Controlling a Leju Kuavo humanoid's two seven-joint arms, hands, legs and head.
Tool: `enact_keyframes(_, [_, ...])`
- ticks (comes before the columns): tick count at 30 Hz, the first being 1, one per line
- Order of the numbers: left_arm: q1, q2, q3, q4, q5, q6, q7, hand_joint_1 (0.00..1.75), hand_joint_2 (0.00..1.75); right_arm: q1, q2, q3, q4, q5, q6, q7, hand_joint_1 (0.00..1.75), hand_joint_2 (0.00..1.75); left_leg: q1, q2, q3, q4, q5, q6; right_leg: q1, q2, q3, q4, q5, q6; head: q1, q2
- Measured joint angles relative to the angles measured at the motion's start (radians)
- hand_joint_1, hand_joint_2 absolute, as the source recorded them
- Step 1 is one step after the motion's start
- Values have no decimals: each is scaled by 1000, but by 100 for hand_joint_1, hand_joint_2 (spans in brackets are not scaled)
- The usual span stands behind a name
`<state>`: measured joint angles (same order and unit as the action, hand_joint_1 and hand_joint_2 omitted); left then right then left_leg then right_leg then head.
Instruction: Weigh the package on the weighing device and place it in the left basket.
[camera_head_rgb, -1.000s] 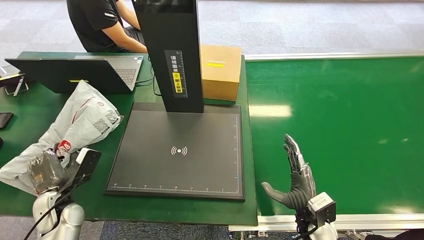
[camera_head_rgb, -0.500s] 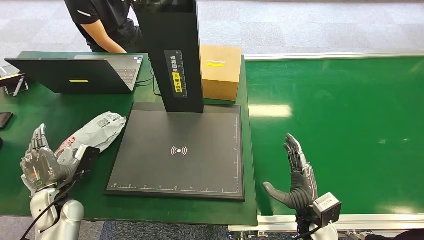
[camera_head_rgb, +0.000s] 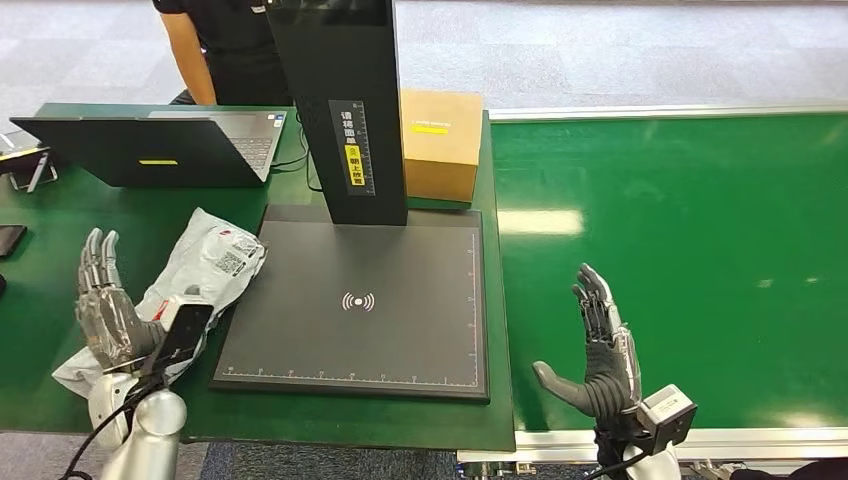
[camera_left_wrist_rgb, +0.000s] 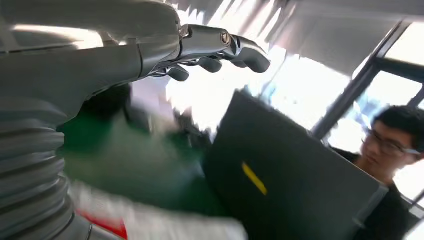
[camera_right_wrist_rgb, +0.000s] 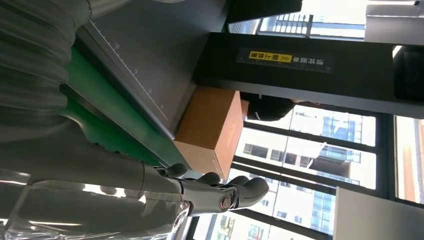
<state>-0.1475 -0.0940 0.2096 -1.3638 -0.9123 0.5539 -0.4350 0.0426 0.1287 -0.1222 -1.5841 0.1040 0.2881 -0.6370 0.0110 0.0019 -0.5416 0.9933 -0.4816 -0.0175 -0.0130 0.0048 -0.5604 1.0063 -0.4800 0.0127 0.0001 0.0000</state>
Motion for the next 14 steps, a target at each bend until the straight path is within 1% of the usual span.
enact_keyframes(2, [3,-5,-37,-3,188,-132,-64,0,175,-6,0,-1,4,-1,15,-3,0,175,0,0,0,0,0,0,0,0,0,0,0,0,0,0])
enact_keyframes(3, [5,-8,-55,-3,237,-175,-83,0,175,-11,0,-1,7,1,20,-4,0,175,0,0,0,0,0,0,0,0,0,0,0,0,0,0])
enact_keyframes(6, [9,-17,-93,-3,287,-224,-101,0,175,-20,0,-1,15,9,25,-6,0,175,0,0,0,0,0,0,0,0,0,0,0,0,0,0])
enact_keyframes(8, [11,-21,-111,-3,344,-291,-113,0,175,-23,0,-1,17,13,37,-9,0,175,0,0,0,0,0,0,0,0,0,0,0,0,0,0])
enact_keyframes(9, [12,-22,-118,-2,395,-348,-122,0,175,-25,0,-1,18,13,50,-10,0,175,0,0,0,0,0,0,0,0,0,0,0,0,0,0])
enact_keyframes(12, [19,-27,-133,3,599,-561,-159,0,175,-39,-1,0,25,6,95,-11,0,175,0,0,0,0,0,0,0,0,0,0,0,0,0,0])
enact_keyframes(13, [21,-29,-138,6,653,-614,-168,0,175,-45,-1,0,28,5,103,-12,0,175,0,0,0,0,0,0,0,0,0,0,0,0,0,0])
enact_keyframes(14, [22,-30,-140,8,677,-638,-171,0,175,-48,-1,0,30,4,106,-12,0,175,0,0,0,0,0,0,0,0,0,0,0,0,0,0])
